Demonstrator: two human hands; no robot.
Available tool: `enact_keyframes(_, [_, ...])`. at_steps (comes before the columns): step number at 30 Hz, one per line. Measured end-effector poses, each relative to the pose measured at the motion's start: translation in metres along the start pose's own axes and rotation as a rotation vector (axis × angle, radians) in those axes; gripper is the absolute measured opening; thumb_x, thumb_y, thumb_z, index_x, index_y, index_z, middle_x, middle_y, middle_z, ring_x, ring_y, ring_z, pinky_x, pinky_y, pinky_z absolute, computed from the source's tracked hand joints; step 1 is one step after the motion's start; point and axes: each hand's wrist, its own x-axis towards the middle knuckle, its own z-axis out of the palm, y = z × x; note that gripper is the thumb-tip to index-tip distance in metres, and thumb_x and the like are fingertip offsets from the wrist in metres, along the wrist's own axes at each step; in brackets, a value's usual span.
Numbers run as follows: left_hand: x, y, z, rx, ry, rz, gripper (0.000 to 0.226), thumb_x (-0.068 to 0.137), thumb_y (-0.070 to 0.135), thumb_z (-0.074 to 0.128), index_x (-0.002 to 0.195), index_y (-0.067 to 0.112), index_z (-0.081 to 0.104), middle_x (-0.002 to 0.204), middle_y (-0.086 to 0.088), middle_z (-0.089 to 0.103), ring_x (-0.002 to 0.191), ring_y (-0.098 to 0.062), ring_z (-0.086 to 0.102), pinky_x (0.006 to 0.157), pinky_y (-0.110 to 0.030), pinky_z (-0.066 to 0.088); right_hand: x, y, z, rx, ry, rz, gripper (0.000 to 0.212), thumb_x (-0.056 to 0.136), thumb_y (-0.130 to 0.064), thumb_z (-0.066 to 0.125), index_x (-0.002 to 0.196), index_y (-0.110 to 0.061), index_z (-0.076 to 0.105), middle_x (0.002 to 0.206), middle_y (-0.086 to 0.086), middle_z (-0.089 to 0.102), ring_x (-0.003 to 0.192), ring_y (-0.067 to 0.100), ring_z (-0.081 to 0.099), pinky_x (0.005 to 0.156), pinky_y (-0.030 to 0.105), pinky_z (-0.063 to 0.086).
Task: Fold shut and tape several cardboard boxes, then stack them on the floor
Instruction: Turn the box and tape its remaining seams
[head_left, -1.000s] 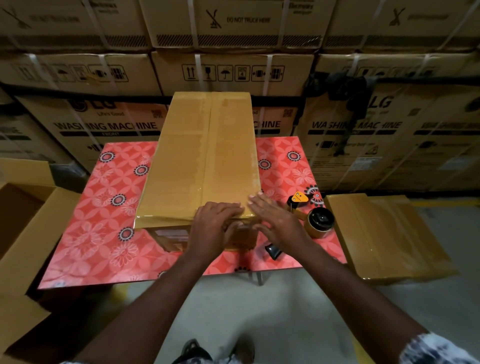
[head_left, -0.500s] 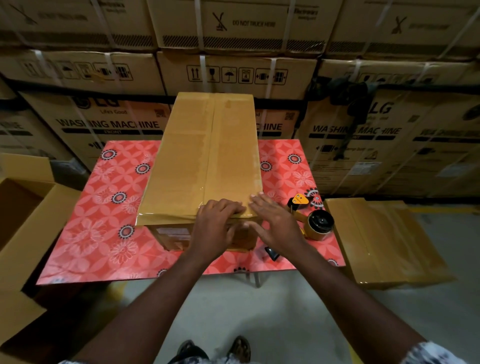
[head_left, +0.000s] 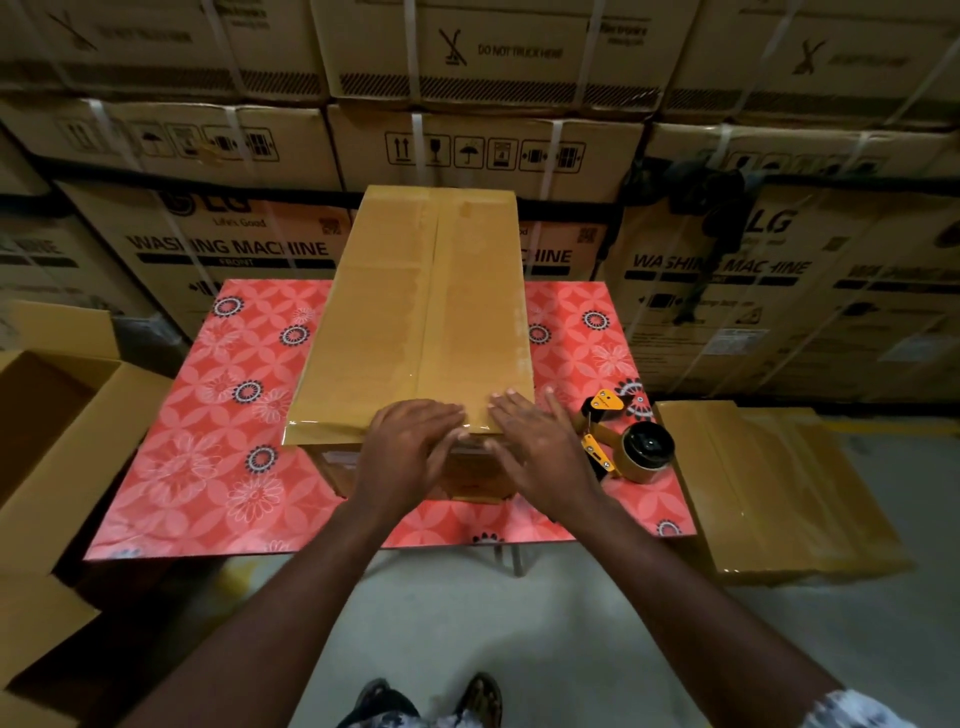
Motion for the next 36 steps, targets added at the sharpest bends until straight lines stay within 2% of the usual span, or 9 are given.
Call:
enact_keyframes(3, [-0.005, -0.012, 0.001, 0.004, -0.007, 0.048, 0.03, 0.091, 0.021, 0.067, 0.12, 0.023, 0.075, 0.124, 0.01, 0.071, 0.114, -0.017, 0.064, 0.098, -0.028, 0.037, 0.005, -0.007, 0.011, 0.035, 0.054, -0.003, 0.043, 0.099, -0.038, 0.054, 0.129, -0.012, 0.068, 0.138, 0.004, 0.064, 0.135, 0.019, 0.055, 0.122, 0.045, 0.022])
enact_keyframes(6, [-0.008, -0.014, 0.004, -0.001, -0.033, 0.07, 0.032, 0.095, 0.024, 0.062, 0.125, 0.021, 0.072, 0.13, 0.006, 0.069, 0.119, -0.016, 0.063, 0.108, -0.035, 0.039, 0.003, -0.004, 0.023, 0.071, 0.158, -0.038, 0.033, 0.096, -0.03, 0.065, 0.124, -0.012, 0.072, 0.135, 0.004, 0.067, 0.131, 0.02, 0.058, 0.12, 0.048, 0.032])
enact_keyframes(10, [-0.013, -0.016, 0.002, -0.025, -0.068, 0.057, 0.038, 0.095, 0.024, 0.061, 0.133, 0.021, 0.066, 0.137, 0.005, 0.064, 0.127, -0.015, 0.058, 0.116, -0.04, 0.034, -0.001, -0.006, 0.022, 0.054, 0.131, -0.033, 0.041, 0.092, -0.029, 0.069, 0.13, -0.012, 0.069, 0.139, 0.004, 0.064, 0.135, 0.02, 0.055, 0.119, 0.052, 0.032])
enact_keyframes(13, [-0.013, -0.009, 0.001, -0.038, -0.043, 0.023, 0.039, 0.094, 0.025, 0.057, 0.132, 0.02, 0.066, 0.135, 0.003, 0.066, 0.127, -0.016, 0.059, 0.114, -0.04, 0.036, 0.007, -0.019, 0.02, 0.049, 0.13, -0.022, 0.039, 0.095, -0.035, 0.062, 0.126, -0.012, 0.071, 0.134, 0.005, 0.067, 0.13, 0.02, 0.059, 0.118, 0.051, 0.034])
enact_keyframes(18, [-0.014, -0.007, 0.004, -0.03, -0.007, 0.027, 0.039, 0.09, 0.012, 0.061, 0.128, 0.016, 0.069, 0.13, 0.0, 0.069, 0.123, -0.019, 0.062, 0.108, -0.043, 0.043, 0.005, -0.021, 0.026, 0.075, 0.165, -0.051, 0.033, 0.096, -0.02, 0.067, 0.127, -0.009, 0.07, 0.135, 0.007, 0.066, 0.131, 0.024, 0.058, 0.114, 0.05, 0.04])
enact_keyframes(22, [-0.013, -0.012, -0.001, -0.083, -0.013, 0.047, 0.034, 0.091, 0.016, 0.066, 0.125, 0.017, 0.071, 0.129, 0.001, 0.069, 0.123, -0.018, 0.063, 0.106, -0.039, 0.045, 0.002, -0.028, 0.022, 0.042, 0.163, -0.035, 0.041, 0.091, -0.011, 0.072, 0.132, -0.008, 0.066, 0.138, 0.008, 0.064, 0.133, 0.027, 0.056, 0.114, 0.053, 0.039])
enact_keyframes(26, [-0.008, -0.018, -0.022, -0.082, 0.083, 0.039, 0.02, 0.089, 0.019, 0.069, 0.106, 0.015, 0.079, 0.109, 0.0, 0.076, 0.103, -0.016, 0.068, 0.093, -0.032, 0.052, 0.019, -0.05, 0.023, 0.129, 0.163, -0.006, 0.03, 0.094, -0.019, 0.071, 0.122, -0.008, 0.071, 0.128, 0.01, 0.07, 0.127, 0.03, 0.06, 0.113, 0.047, 0.042])
enact_keyframes(30, [-0.017, -0.047, -0.027, -0.067, -0.002, -0.007, 0.023, 0.092, 0.023, 0.069, 0.113, 0.02, 0.075, 0.116, 0.006, 0.073, 0.104, -0.021, 0.064, 0.088, -0.045, 0.05, 0.023, -0.055, 0.03, 0.176, 0.134, 0.036, 0.022, 0.093, -0.017, 0.074, 0.114, -0.009, 0.073, 0.117, 0.005, 0.071, 0.107, 0.025, 0.06, 0.09, 0.044, 0.051])
enact_keyframes(36, [-0.022, -0.04, -0.03, -0.049, -0.022, -0.007, 0.031, 0.089, 0.023, 0.07, 0.12, 0.021, 0.069, 0.123, 0.007, 0.068, 0.11, -0.022, 0.058, 0.092, -0.04, 0.044, 0.023, -0.063, 0.024, 0.16, 0.133, 0.044, 0.031, 0.083, -0.003, 0.076, 0.112, -0.009, 0.072, 0.113, 0.003, 0.068, 0.102, 0.024, 0.055, 0.084, 0.043, 0.05])
